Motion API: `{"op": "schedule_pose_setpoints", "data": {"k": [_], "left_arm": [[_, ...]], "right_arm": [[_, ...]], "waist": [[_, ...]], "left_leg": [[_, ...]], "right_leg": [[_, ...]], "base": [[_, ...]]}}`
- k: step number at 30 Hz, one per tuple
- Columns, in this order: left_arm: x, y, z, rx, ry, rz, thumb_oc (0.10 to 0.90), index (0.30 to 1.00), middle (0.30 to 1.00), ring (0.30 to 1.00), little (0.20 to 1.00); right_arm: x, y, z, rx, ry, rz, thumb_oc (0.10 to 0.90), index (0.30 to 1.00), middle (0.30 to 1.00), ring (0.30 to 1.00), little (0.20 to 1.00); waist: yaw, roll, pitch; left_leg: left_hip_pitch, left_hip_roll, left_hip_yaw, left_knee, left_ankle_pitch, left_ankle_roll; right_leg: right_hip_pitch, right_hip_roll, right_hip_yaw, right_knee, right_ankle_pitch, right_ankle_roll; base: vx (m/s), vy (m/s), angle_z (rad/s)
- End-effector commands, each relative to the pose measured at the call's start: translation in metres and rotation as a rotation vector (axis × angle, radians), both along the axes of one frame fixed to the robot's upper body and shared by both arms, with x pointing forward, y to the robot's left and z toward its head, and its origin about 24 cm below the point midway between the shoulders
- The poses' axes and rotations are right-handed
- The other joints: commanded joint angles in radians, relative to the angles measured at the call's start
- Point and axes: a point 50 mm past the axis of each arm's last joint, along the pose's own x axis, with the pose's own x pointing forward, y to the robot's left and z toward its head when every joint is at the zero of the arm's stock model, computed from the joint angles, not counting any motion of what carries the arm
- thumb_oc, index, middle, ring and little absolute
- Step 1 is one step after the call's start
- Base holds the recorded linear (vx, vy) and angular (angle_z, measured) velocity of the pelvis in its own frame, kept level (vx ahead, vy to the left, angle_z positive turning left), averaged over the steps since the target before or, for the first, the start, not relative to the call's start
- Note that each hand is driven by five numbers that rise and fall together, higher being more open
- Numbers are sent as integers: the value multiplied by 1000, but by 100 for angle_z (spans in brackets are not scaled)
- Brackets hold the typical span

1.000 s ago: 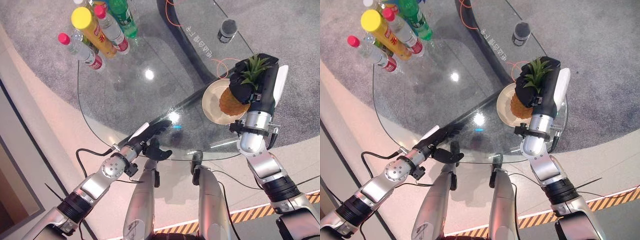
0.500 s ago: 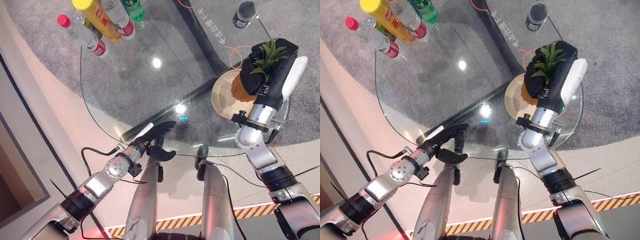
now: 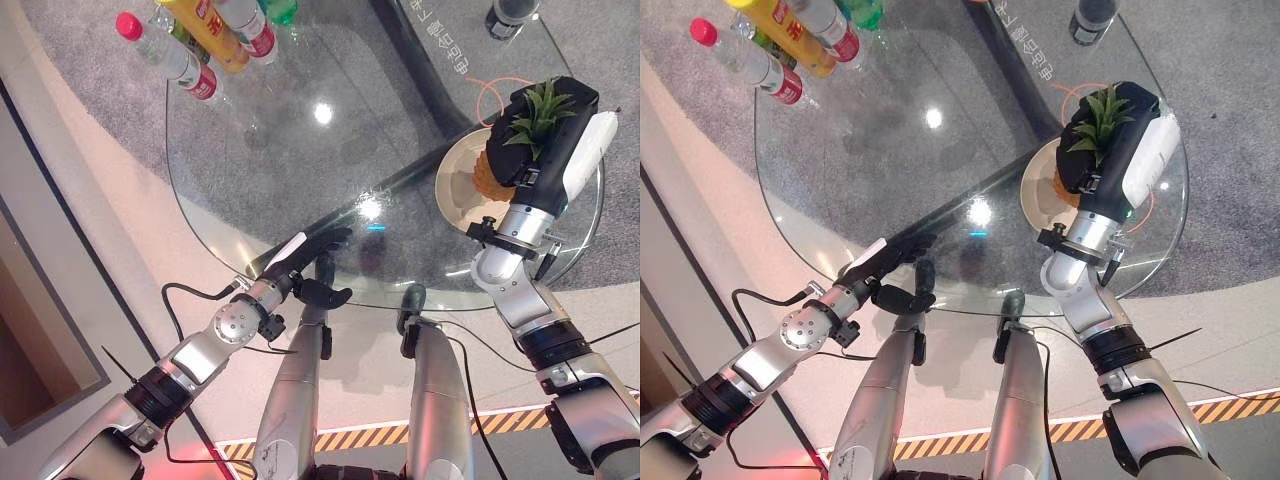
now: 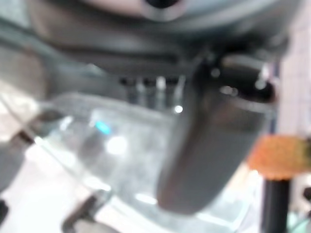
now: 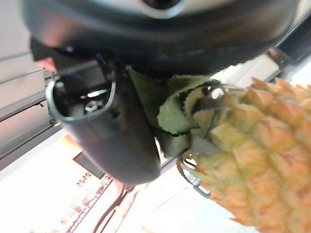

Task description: Pick up the fruit to the plate

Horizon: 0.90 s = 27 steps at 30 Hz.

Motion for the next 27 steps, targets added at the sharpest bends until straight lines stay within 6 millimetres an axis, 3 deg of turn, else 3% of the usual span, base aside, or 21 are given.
{"op": "schedule_pose_setpoints", "data": {"k": [1,11,18,27], "left_arm": [[-8,-22,22,-109,-106,-108,800,900,900,900,900],[-5,-26,24,-107,-119,-115,800,900,900,900,900],[-4,-30,25,-111,-111,-144,800,900,900,900,900],[-5,-38,25,-123,-128,-147,800,900,900,900,900]], "right_arm": [[-14,6,65,-56,-376,51,100,300,300,300,200],[-3,-4,49,-26,-314,23,100,300,300,300,200],[-1,-12,50,23,-384,-36,100,300,300,300,200],[1,-5,51,33,-401,-18,100,300,300,300,200]], "waist": [[-27,16,-25],[-20,30,-25],[-13,47,-25],[-14,60,-25]], "left_leg": [[-19,-71,45,249,-203,60],[-43,-77,41,249,-203,62],[-65,-82,38,241,-191,60],[-84,-87,38,227,-180,61]], "right_leg": [[47,27,-81,-232,237,34],[17,26,-84,-225,239,30],[-8,23,-89,-223,245,30],[-35,27,-85,-226,249,28]], "base": [[0,0,0],[-1,-4,1],[-4,-2,0],[0,0,0]]}}
